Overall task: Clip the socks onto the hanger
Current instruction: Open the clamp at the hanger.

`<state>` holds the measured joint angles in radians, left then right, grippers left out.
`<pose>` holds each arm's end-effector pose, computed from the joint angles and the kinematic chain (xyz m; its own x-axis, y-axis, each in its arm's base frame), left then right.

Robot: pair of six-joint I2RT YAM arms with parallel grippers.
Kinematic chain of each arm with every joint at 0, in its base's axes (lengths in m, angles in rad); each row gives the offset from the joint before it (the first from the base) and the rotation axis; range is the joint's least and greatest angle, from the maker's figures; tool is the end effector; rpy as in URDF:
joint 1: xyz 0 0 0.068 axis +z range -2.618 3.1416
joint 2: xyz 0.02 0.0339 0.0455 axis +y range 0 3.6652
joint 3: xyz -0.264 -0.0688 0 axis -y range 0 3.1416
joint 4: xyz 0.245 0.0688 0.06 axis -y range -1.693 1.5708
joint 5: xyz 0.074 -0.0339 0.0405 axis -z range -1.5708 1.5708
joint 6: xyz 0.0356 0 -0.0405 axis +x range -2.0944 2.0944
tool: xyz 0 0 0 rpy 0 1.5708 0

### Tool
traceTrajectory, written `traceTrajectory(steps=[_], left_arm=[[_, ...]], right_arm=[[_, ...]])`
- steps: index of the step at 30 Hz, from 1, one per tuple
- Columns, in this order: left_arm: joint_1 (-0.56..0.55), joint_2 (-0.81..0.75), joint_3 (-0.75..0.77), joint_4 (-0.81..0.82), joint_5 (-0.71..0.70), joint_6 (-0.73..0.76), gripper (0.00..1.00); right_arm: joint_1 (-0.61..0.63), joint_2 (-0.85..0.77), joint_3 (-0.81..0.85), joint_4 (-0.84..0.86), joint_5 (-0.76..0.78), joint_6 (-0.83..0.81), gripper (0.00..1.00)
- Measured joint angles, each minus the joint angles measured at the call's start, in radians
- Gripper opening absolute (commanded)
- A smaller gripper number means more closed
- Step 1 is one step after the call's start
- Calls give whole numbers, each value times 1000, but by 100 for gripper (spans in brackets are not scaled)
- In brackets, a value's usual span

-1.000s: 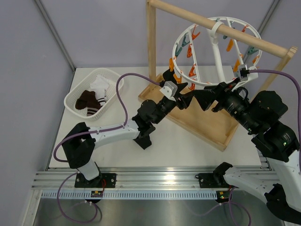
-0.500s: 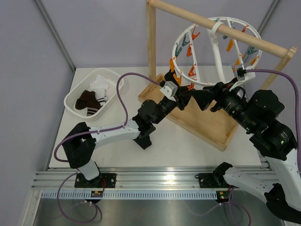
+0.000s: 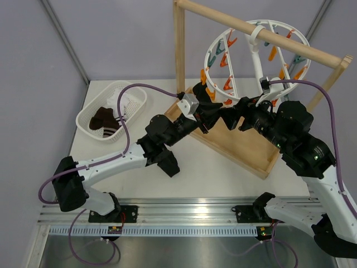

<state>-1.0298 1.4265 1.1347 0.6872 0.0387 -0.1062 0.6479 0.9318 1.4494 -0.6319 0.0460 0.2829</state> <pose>0.1714 -0.2879 0.4039 0.1045 -0.3796 -0.9192 0.8910 0.4463 -0.0830 0.1243 0.0920 0.4863 -0.2454 0.1639 -0.9554 -0.5185 0.8105 0.2723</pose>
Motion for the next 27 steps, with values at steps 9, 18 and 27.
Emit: traceTrajectory(steps=[9,18,27], left_arm=[[1,-15,-76,-39,19,3,87],[1,123,-80,115,-43,49,92],[1,241,-52,266,-106,134,88]], right_arm=[[0,-8,-10,22,43,-6,70],[0,-45,-10,22,47,-6,70],[0,-86,-10,22,39,-7,70]])
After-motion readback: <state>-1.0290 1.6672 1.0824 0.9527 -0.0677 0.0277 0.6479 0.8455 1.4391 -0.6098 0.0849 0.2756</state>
